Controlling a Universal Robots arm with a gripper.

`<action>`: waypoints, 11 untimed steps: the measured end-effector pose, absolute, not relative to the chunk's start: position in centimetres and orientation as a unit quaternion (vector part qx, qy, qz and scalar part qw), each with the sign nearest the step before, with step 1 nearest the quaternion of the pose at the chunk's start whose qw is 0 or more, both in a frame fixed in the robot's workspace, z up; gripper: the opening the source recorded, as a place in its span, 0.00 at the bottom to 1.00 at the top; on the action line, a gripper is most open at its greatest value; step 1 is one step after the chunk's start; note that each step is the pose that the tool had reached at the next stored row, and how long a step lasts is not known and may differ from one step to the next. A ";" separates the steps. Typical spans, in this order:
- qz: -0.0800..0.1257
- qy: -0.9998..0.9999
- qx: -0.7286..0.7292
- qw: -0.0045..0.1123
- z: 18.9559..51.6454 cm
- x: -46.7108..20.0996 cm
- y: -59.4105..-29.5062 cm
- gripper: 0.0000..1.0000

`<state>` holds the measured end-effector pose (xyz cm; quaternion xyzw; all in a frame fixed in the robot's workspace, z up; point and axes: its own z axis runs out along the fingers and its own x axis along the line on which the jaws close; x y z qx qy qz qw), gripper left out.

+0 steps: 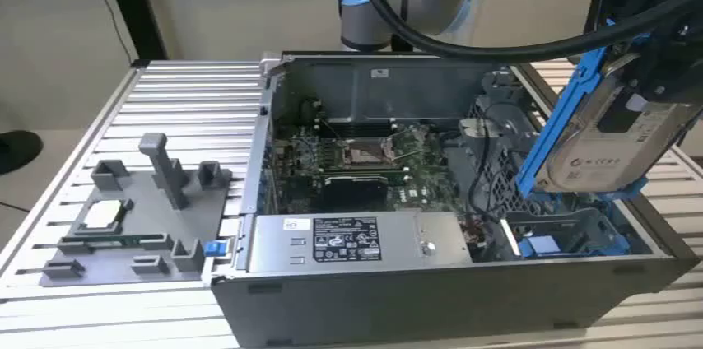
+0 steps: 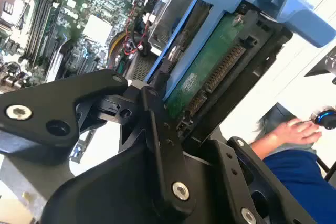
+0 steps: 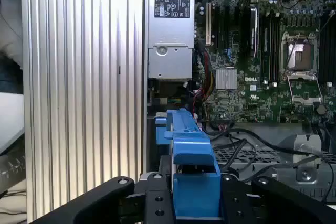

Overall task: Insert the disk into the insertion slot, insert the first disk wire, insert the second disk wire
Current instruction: 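Insert the disk into the insertion slot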

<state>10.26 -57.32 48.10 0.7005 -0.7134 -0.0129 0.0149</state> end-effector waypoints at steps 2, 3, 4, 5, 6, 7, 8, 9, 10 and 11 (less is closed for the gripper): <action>-0.013 -0.713 0.701 0.015 48.1 10.3 -57.3 0.00; -0.013 -0.713 0.701 0.015 48.1 10.3 -57.3 0.00; -0.013 -0.713 0.701 0.015 48.1 10.3 -57.3 0.00; -0.013 -0.713 0.701 0.015 48.1 10.3 -57.3 0.00; -0.013 -0.713 0.701 0.015 48.1 10.3 -57.3 0.00; -0.013 -0.713 0.701 0.015 48.0 10.3 -57.3 0.00; -0.013 -0.713 0.701 0.015 48.0 10.3 -57.3 0.00; -0.013 -0.713 0.701 0.015 47.9 10.3 -57.3 0.00; -0.013 -0.713 0.701 0.015 47.8 10.3 -57.3 0.00; -0.013 -0.713 0.701 0.015 47.8 10.3 -57.3 0.00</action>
